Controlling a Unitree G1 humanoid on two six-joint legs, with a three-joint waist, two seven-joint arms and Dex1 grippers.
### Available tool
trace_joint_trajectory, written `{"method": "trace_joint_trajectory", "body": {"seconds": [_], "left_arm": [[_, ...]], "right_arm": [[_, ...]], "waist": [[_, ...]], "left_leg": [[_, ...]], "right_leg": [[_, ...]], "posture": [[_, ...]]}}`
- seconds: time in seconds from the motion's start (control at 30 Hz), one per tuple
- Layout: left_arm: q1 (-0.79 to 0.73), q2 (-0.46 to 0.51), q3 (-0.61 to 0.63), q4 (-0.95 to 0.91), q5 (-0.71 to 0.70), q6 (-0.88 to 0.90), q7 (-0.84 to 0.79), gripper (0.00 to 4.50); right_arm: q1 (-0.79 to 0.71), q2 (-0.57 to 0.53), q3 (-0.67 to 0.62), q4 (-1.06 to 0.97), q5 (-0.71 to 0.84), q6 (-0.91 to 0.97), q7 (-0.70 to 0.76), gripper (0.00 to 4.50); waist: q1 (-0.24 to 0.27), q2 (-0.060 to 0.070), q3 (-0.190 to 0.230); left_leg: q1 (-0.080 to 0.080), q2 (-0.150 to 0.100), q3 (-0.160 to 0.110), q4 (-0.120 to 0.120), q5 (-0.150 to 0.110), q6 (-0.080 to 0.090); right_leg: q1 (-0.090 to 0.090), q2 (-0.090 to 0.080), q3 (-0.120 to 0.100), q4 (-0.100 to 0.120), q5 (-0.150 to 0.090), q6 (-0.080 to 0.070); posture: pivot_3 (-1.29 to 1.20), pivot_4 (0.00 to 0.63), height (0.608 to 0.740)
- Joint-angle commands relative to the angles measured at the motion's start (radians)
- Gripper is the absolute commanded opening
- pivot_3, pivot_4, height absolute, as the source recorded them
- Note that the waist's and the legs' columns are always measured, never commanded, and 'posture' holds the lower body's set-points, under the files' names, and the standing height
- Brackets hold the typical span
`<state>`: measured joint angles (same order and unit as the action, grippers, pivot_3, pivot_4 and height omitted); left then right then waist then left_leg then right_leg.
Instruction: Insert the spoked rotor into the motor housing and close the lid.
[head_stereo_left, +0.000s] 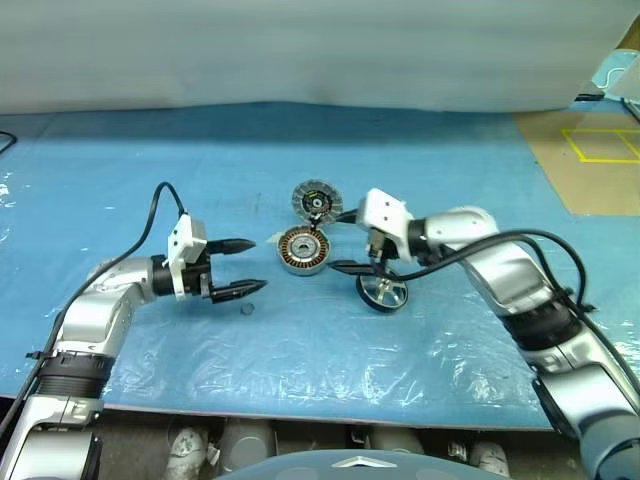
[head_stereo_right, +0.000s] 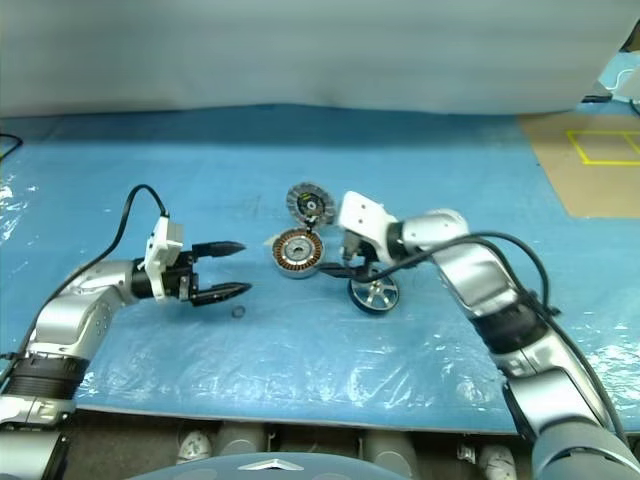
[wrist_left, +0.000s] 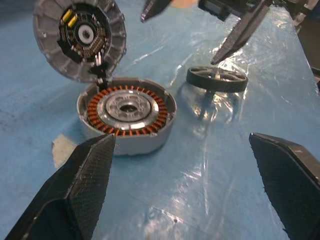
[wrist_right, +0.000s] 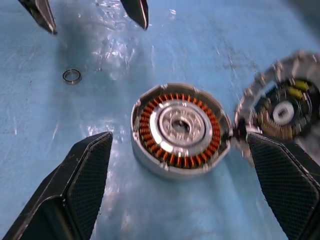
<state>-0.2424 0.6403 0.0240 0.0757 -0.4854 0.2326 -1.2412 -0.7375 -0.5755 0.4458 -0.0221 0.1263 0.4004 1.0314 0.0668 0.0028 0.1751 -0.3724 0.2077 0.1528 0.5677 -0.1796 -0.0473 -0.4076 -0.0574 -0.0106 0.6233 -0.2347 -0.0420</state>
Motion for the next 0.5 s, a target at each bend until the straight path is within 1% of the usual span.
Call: {"method": "trace_joint_trajectory", "body": {"seconds": [0.03,0.13,0.2,0.4,0.5], "left_arm": [[0.038,0.002,0.028,-0.045,0.009,-0.041,0.019,4.50],[0.099,0.002,0.047,-0.073,0.003,-0.050,0.039,4.50],[0.115,0.001,0.049,-0.082,0.005,-0.056,0.050,4.50],[0.139,-0.016,0.042,-0.120,0.003,-0.062,0.088,4.50],[0.148,-0.027,0.034,-0.138,0.004,-0.060,0.104,4.50]], "right_arm": [[-0.077,0.053,0.068,0.128,-0.077,-0.129,0.070,4.48],[-0.126,0.098,0.126,0.188,-0.116,-0.201,0.150,4.48],[-0.136,0.113,0.132,0.223,-0.131,-0.231,0.178,4.48],[-0.188,0.167,0.166,0.451,-0.247,-0.366,0.179,4.48],[-0.198,0.174,0.161,0.495,-0.269,-0.389,0.214,4.48]], "waist": [[0.003,0.000,0.000],[0.001,-0.001,0.000],[0.003,-0.001,0.000],[0.002,-0.001,0.000],[0.001,-0.001,0.000]], "left_leg": [[0.000,0.000,0.000,0.000,0.000,0.000],[-0.002,0.000,0.000,0.001,0.000,0.000],[-0.003,0.001,-0.001,0.000,0.000,0.000],[-0.004,0.002,-0.001,0.004,0.000,0.000],[-0.003,0.002,-0.001,0.005,0.000,0.000]], "right_leg": [[0.000,0.000,0.000,0.000,0.000,0.000],[-0.001,0.000,-0.001,0.000,0.000,0.000],[-0.002,0.000,-0.002,0.000,0.000,0.000],[-0.001,0.000,-0.003,0.001,0.000,-0.001],[-0.001,0.000,-0.002,0.002,0.000,-0.001]], "posture": [[0.00,0.150,0.740],[0.00,0.150,0.740],[0.00,0.150,0.740],[0.00,0.150,0.740],[0.00,0.150,0.740]]}}
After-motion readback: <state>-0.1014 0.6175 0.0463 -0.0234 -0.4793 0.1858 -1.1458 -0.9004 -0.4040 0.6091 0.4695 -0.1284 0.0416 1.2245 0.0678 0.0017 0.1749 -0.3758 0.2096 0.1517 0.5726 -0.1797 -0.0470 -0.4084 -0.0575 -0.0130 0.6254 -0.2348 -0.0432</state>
